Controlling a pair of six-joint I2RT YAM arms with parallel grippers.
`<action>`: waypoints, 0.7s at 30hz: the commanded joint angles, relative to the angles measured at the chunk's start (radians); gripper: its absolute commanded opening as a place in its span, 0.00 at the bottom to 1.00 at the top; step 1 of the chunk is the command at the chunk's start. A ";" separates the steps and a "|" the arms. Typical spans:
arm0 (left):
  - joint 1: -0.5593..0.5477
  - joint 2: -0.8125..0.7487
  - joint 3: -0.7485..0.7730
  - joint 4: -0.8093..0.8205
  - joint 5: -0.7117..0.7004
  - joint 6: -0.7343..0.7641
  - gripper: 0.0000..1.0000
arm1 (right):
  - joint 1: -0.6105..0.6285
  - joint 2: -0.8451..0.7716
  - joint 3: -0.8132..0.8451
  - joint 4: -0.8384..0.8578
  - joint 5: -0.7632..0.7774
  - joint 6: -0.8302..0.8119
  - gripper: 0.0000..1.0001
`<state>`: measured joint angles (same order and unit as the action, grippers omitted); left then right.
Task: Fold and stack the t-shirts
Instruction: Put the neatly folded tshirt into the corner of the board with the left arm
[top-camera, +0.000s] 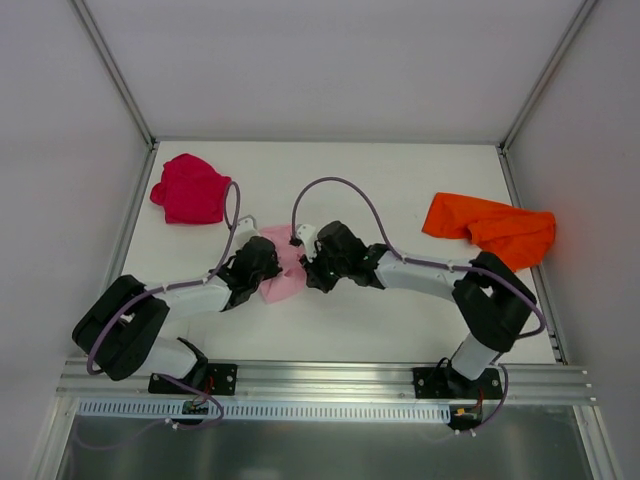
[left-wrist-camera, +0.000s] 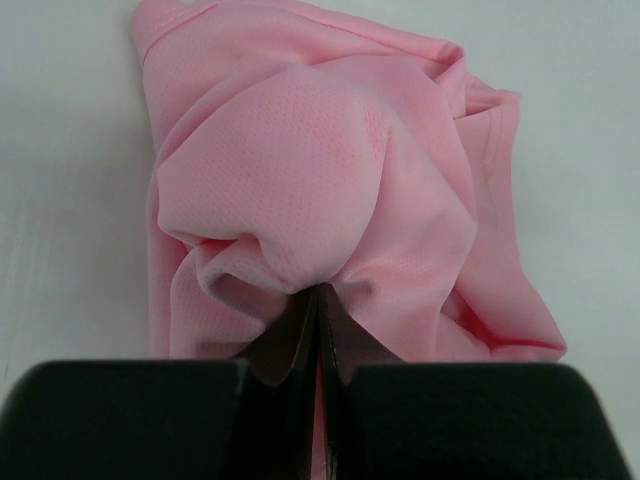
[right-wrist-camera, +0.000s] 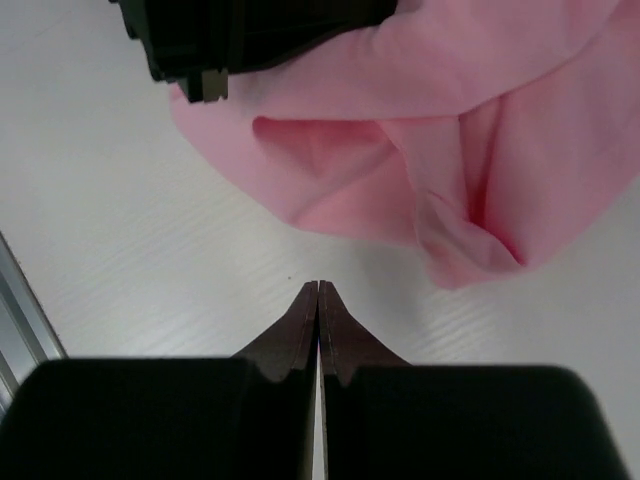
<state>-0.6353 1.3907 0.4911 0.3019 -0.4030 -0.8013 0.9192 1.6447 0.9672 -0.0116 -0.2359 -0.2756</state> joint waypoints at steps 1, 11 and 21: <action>-0.003 -0.047 -0.034 0.006 -0.020 0.004 0.00 | -0.023 0.075 0.105 0.019 -0.144 -0.034 0.01; -0.004 -0.163 -0.098 0.006 -0.014 0.014 0.00 | -0.097 0.280 0.343 -0.054 -0.172 -0.013 0.01; -0.003 -0.191 -0.120 -0.027 -0.065 0.024 0.00 | -0.148 0.299 0.376 -0.145 0.050 -0.028 0.01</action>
<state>-0.6353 1.2213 0.3840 0.2901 -0.4133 -0.7963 0.7765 1.9499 1.3075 -0.1116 -0.3050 -0.2955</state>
